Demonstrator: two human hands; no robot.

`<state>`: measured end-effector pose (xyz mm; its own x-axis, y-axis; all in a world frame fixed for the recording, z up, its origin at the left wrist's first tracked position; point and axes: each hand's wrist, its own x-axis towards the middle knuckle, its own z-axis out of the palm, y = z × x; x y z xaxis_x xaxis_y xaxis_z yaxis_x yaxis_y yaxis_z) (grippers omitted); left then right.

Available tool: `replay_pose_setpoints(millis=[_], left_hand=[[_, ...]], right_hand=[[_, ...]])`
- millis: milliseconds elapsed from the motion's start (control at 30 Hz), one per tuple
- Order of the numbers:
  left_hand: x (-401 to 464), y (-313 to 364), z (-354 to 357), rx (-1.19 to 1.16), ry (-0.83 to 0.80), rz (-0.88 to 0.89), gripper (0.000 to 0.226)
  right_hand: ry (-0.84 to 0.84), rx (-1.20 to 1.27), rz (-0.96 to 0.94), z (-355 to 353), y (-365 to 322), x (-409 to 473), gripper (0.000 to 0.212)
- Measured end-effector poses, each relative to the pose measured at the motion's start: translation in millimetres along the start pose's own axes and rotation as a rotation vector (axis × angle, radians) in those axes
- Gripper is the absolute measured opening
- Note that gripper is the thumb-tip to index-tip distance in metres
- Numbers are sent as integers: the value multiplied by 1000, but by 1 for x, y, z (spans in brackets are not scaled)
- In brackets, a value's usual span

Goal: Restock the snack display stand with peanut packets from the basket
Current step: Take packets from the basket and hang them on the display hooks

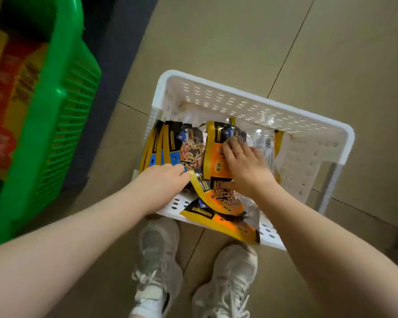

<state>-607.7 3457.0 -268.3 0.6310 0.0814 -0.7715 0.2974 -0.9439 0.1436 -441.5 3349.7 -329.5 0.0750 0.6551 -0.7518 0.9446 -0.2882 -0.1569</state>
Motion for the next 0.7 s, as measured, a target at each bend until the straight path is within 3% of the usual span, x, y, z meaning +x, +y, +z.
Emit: replay_pose_setpoints(millis=[67,100,200,267,367,533,600,700], left_hand=[[6,-3,3,40,-17,35,42],[9,-3,3,49,-22,55,45],[14,-1,10,78,55,130,48],[21,-2,18,126,221,204,52],[39,1,27,124,322,235,55],[60,3,9,101,416,353,30],[50,5,-11,47,394,382,29],[18,13,-35,-6,423,398,39]], right_hand=[[-26,-73,17,0,5,3,97],[-1,-130,2,1,8,1,87],[216,-113,-73,-10,20,-13,34],[350,129,31,-21,31,-24,26],[427,704,279,-41,49,-39,18],[460,1318,338,-64,60,-66,19],[499,1469,415,-73,62,-73,16],[539,1460,515,-92,58,-87,14]])
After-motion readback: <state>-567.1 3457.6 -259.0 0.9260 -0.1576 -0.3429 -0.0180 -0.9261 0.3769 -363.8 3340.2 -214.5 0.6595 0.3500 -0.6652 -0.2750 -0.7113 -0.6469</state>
